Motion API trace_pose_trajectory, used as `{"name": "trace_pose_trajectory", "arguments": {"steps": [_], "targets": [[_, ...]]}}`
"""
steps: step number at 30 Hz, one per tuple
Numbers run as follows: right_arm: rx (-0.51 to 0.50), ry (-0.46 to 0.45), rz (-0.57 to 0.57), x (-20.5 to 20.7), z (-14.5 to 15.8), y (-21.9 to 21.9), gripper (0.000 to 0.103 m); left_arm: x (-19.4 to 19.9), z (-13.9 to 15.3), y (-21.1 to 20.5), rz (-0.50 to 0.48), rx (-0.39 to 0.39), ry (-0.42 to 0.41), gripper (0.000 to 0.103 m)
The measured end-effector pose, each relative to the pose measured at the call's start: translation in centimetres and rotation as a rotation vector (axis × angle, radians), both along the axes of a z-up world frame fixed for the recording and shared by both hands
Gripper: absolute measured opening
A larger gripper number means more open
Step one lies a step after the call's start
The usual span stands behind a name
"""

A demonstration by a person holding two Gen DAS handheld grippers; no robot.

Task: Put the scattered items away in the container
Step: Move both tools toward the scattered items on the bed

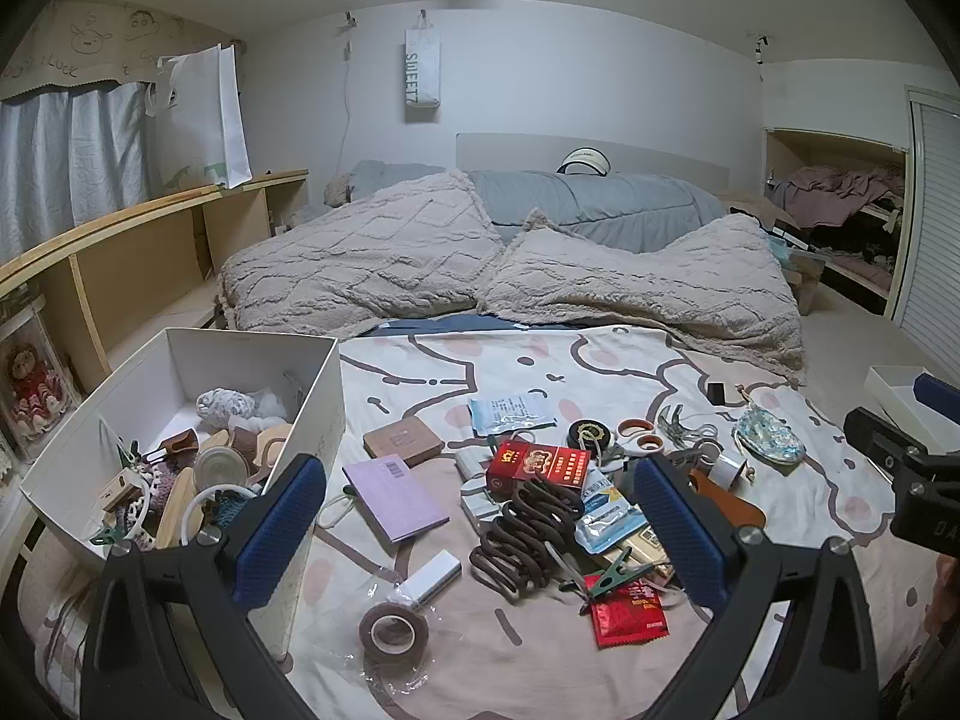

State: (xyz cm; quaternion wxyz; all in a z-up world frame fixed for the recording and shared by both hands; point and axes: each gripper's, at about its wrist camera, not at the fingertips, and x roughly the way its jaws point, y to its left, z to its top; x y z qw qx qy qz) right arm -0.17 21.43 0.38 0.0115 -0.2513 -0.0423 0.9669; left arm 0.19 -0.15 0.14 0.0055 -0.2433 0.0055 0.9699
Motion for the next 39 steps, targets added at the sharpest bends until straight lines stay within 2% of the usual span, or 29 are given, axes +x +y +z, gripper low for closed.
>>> {"name": "trace_pose_trajectory", "arguments": {"steps": [39], "targets": [[-0.003, -0.003, 0.001, -0.05, -0.11, -0.14, 0.103, 0.03, 0.01, -0.01, 0.001, -0.003, -0.001, 0.103]]}}
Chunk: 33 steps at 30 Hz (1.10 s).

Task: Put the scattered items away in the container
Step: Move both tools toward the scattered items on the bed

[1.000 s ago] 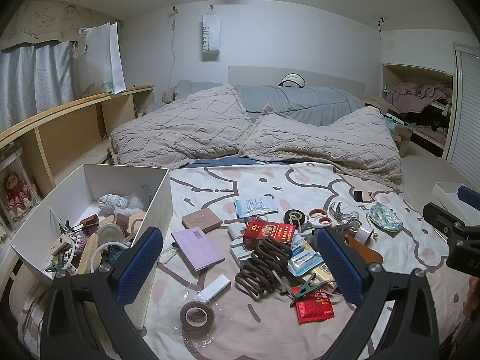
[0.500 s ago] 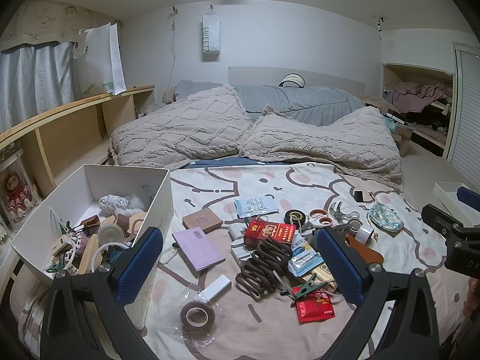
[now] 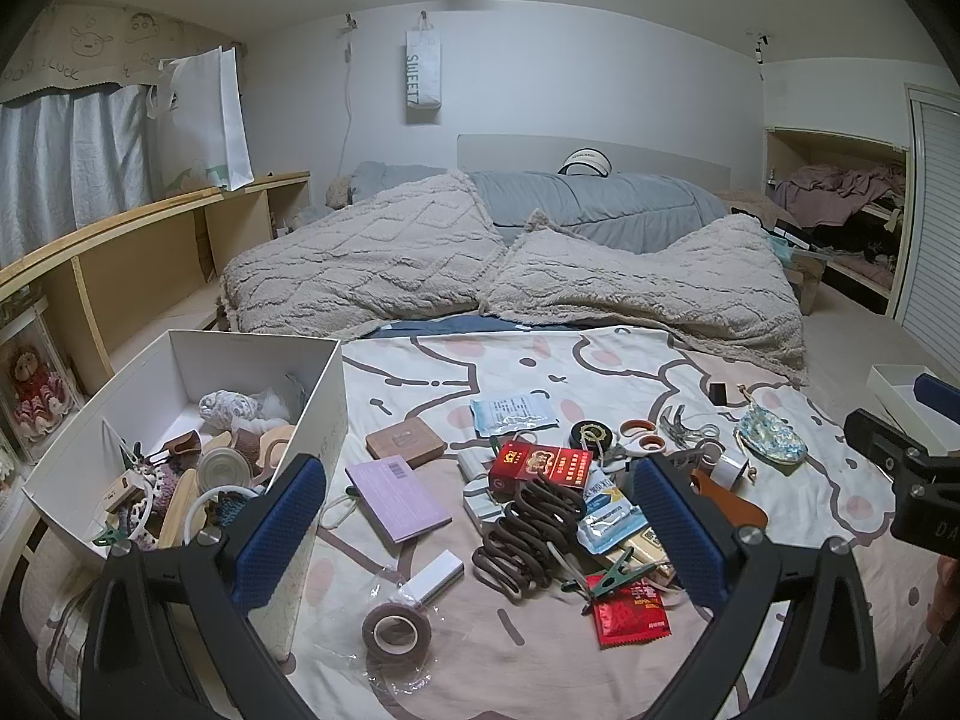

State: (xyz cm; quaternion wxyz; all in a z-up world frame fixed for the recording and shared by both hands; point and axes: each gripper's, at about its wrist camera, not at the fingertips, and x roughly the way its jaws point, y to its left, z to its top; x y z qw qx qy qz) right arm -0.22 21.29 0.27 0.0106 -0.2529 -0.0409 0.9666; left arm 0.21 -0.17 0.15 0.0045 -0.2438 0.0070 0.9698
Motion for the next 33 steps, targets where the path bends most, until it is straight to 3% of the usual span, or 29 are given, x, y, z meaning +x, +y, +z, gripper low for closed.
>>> {"name": "trace_pose_trajectory", "arguments": {"steps": [10, 24, 33], "targets": [[-0.012, -0.028, -0.002, -1.0, -1.1, 0.2, 0.103, -1.5, -1.8, -1.1, 0.044, -0.002, -0.057, 0.103], [-0.06, -0.136, -0.016, -3.8, -5.5, 1.3, 0.103, -3.6, -5.6, -1.8, 0.076, -0.031, -0.154, 0.103], [-0.109, -0.193, 0.004, -4.8, -7.9, 1.3, 0.103, -4.0, -6.4, -2.7, 0.064, -0.003, -0.191, 0.103]]}}
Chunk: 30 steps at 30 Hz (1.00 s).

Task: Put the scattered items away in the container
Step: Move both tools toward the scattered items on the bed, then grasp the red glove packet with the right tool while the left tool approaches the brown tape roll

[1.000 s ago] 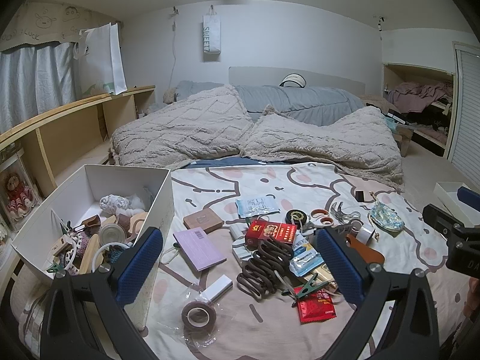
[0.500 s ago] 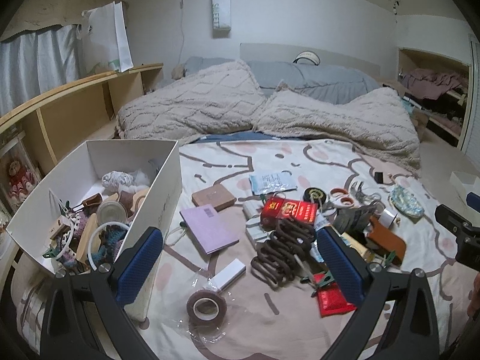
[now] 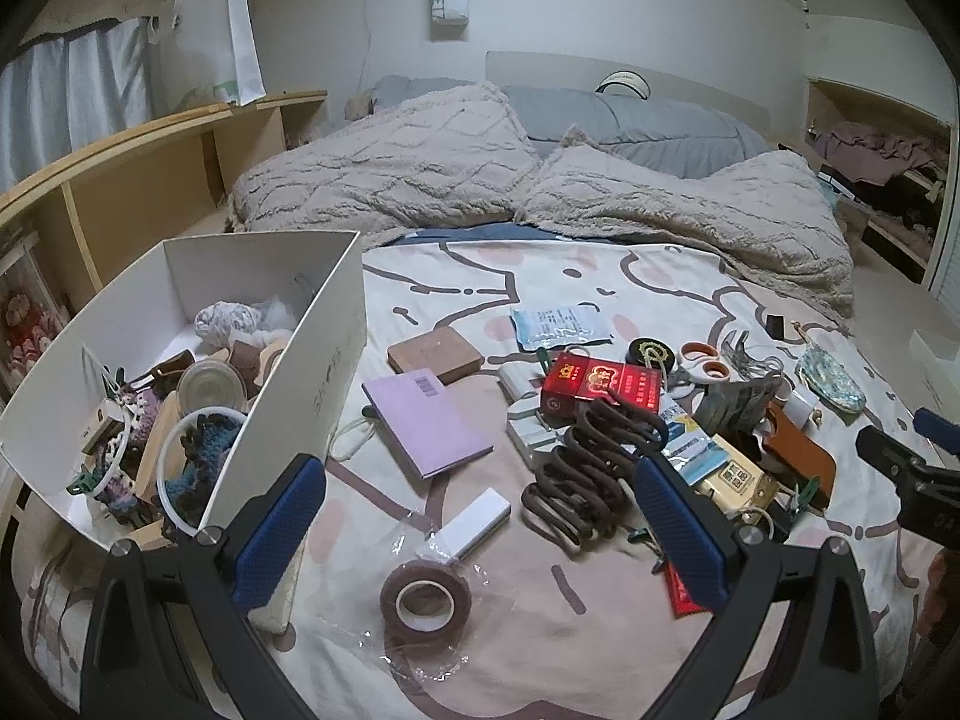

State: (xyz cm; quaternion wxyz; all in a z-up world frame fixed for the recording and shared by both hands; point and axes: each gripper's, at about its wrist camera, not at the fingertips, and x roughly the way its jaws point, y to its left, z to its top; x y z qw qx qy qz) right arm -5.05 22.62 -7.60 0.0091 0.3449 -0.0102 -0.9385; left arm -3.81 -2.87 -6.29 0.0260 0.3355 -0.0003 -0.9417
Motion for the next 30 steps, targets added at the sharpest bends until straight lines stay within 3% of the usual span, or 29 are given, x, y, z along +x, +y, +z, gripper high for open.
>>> {"name": "trace_pose_trajectory", "arguments": {"steps": [11, 23, 24, 26, 30], "targets": [[-0.069, -0.039, 0.05, -0.6, -1.7, -0.5, 0.103, 0.3, -2.5, -0.2, 0.008, -0.009, -0.065, 0.103], [-0.098, -0.15, 0.094, -0.8, -4.8, -2.5, 0.103, 0.5, -5.8, -0.2, 0.017, -0.078, -0.124, 0.103], [-0.095, -0.152, 0.098, -0.7, -4.9, -2.7, 0.103, 0.5, -6.0, -0.3, 0.02, -0.079, -0.127, 0.102], [-0.092, -0.159, 0.104, -0.4, -5.2, -3.2, 0.103, 0.3, -6.4, -0.6, 0.025, -0.066, -0.139, 0.09], [-0.124, -0.147, 0.07, 0.3, -5.9, -3.7, 0.103, 0.0, -7.1, -1.4, 0.041, -0.015, -0.173, 0.088]]}}
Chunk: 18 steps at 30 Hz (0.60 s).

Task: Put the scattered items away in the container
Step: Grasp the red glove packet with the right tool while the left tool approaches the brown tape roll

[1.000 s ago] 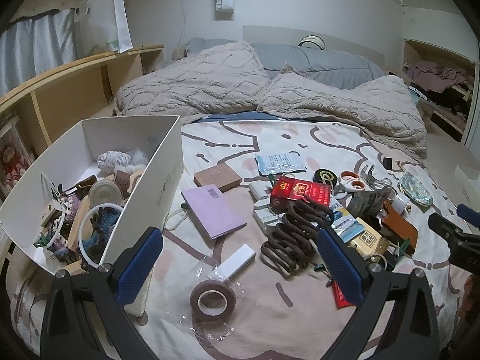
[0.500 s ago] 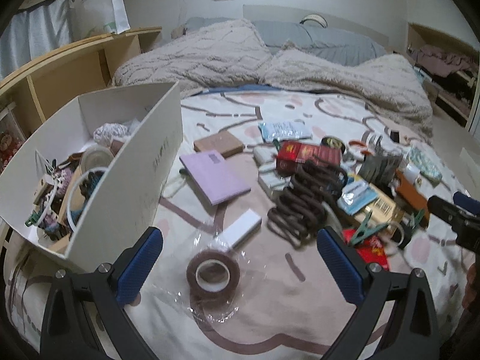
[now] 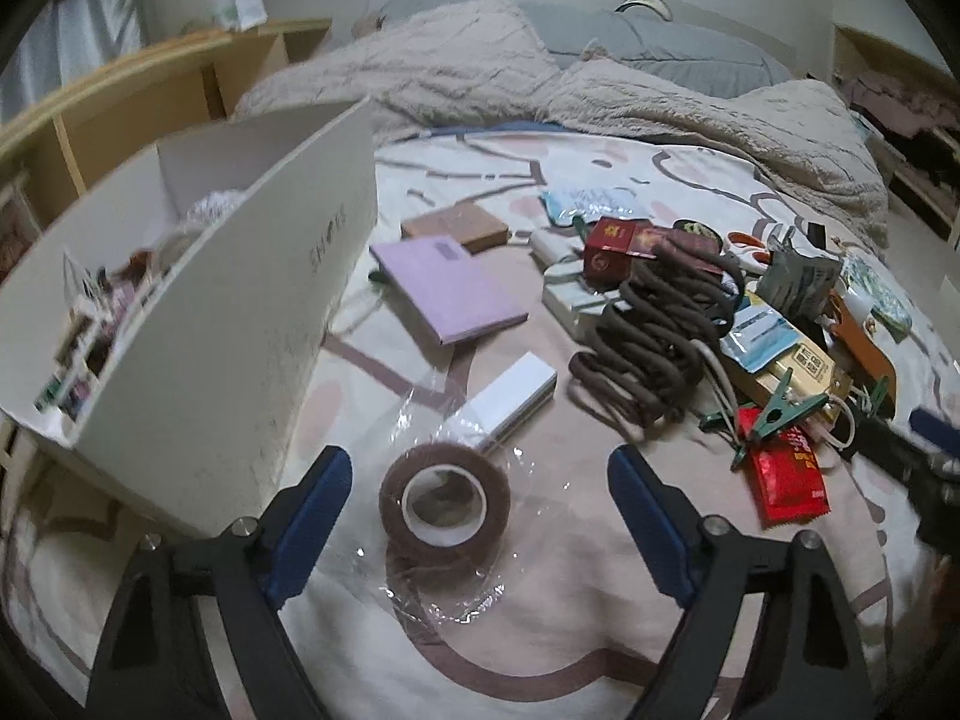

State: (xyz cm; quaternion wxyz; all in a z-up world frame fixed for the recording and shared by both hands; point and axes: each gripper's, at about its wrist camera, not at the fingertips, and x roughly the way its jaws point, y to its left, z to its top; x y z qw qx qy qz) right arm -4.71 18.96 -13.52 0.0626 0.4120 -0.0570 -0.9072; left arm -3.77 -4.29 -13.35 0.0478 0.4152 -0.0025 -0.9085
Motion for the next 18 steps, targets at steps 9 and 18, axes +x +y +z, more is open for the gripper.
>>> {"name": "trace_pose_trajectory", "arguments": {"steps": [9, 18], "targets": [[-0.031, -0.099, 0.039, 0.8, -2.0, -1.9, 0.103, -0.1, -0.6, -0.4, 0.027, -0.025, -0.011, 0.075], [-0.124, -0.111, 0.077, 1.4, -2.2, -2.8, 0.103, -0.1, -1.0, -1.3, 0.057, -0.012, -0.022, 0.075]]}}
